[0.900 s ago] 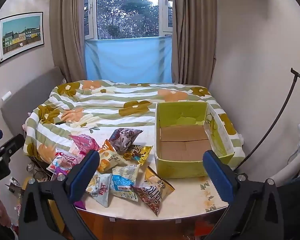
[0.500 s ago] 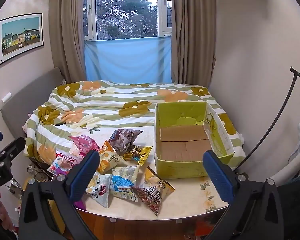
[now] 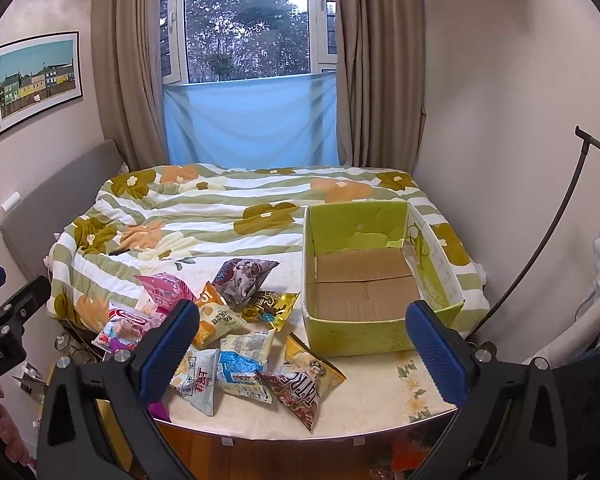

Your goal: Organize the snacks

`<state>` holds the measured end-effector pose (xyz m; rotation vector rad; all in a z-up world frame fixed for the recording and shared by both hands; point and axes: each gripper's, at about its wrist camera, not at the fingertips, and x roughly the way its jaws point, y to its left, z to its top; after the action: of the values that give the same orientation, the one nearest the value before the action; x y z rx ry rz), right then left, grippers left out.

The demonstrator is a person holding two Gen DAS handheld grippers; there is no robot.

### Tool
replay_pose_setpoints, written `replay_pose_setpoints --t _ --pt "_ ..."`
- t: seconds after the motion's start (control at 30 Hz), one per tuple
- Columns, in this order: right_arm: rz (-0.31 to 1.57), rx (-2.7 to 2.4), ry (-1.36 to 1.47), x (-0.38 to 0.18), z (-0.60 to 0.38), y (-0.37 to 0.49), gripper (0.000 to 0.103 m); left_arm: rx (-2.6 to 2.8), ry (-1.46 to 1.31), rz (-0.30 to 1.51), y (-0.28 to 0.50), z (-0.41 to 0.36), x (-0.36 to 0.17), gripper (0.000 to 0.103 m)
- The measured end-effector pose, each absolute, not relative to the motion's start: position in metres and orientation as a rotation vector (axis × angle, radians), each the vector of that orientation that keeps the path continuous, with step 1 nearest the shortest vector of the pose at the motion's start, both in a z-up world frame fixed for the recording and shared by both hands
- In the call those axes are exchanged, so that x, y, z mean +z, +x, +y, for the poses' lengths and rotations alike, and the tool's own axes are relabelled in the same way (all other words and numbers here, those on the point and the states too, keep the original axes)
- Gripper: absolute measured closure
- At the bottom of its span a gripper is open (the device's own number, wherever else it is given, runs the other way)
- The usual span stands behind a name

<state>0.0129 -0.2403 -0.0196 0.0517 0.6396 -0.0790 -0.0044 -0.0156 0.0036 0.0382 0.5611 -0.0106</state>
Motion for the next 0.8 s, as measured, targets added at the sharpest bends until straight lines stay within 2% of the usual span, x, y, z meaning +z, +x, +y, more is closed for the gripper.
replay_pose_setpoints --t 0.8 --pt "0.643 -0.076 0.057 -0.0186 -0.2419 0.014 0.0 -0.017 0.034 0.564 -0.0008 -0.0188 0.0031 0.001"
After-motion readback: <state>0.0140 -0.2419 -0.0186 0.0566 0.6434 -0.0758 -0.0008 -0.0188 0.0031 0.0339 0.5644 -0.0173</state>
